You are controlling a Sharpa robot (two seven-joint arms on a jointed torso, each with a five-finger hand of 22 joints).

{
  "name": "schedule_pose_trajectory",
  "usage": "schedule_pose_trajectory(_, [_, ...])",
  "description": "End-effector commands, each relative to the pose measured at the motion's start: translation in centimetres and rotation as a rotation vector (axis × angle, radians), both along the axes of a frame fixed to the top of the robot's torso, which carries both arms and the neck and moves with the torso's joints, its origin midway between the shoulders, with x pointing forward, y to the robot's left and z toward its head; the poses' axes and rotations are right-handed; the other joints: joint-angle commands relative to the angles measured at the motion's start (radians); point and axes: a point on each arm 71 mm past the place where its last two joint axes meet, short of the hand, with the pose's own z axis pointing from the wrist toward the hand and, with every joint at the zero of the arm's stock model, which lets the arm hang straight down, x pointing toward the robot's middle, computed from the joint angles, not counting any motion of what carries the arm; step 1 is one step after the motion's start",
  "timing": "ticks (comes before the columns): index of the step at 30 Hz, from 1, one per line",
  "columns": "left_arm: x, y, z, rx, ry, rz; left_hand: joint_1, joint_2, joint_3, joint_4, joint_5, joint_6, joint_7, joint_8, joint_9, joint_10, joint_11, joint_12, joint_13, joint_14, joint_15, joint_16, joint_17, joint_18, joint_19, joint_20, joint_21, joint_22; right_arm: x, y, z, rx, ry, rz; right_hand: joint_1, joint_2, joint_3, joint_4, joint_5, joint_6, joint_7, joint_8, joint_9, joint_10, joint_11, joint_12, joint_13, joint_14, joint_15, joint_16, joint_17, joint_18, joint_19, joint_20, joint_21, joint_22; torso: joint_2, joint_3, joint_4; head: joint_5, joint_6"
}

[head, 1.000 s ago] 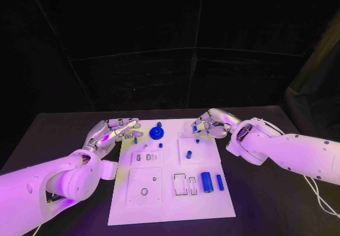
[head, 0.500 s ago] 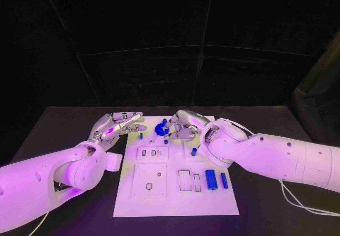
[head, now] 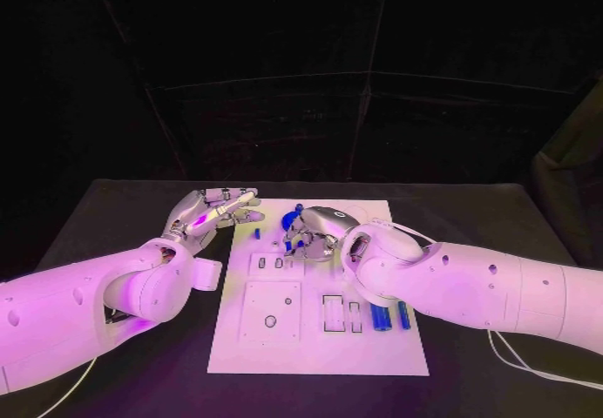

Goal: Assemble the parts on the task board

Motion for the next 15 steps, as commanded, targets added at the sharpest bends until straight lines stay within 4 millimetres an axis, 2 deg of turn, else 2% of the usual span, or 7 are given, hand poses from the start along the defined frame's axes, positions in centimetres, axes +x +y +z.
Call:
schedule_pose_trajectory(1, [0.0,-0.03,0.21,-0.011,-0.01,0.003,0.0,0.003,0.006,0.001,0.004,0.009,0.0,-0.003,0.0,0.006,0.0,-0.006,0.0,0.006,0.002,-0.005,0.001,0.008,0.006,0.0,-0.007,-0.002,-0.21,0.33,-0.16,-0.059,-0.019,0.013,-0.009,-0.002,0.005,-0.001,0.002,0.012,-0.006,0.002,0.002,0.006,0.0,0.001,0.003,0.061,-0.005,-0.003,0.046,-0.018,0.004,0.0,0.004,0.031,0.0,0.0013,-0.0005,0.004,-0.004])
schedule_pose_trajectory(15, [0.03,-0.09,0.19,-0.013,-0.007,-0.002,-0.001,0.003,0.009,0.0,0.004,0.011,0.0,-0.002,0.0,0.009,-0.001,-0.005,0.0,0.006,0.002,-0.006,0.002,0.008,0.007,0.0,-0.007,-0.002,-0.75,0.93,-0.92,-0.087,-0.002,0.037,-0.015,-0.008,0.006,-0.001,0.004,0.013,-0.006,0.001,0.002,0.008,0.0,0.003,0.005,0.062,-0.005,-0.001,0.049,-0.018,0.005,0.0,0.005,0.032,0.001,0.0014,-0.0021,0.011,-0.014])
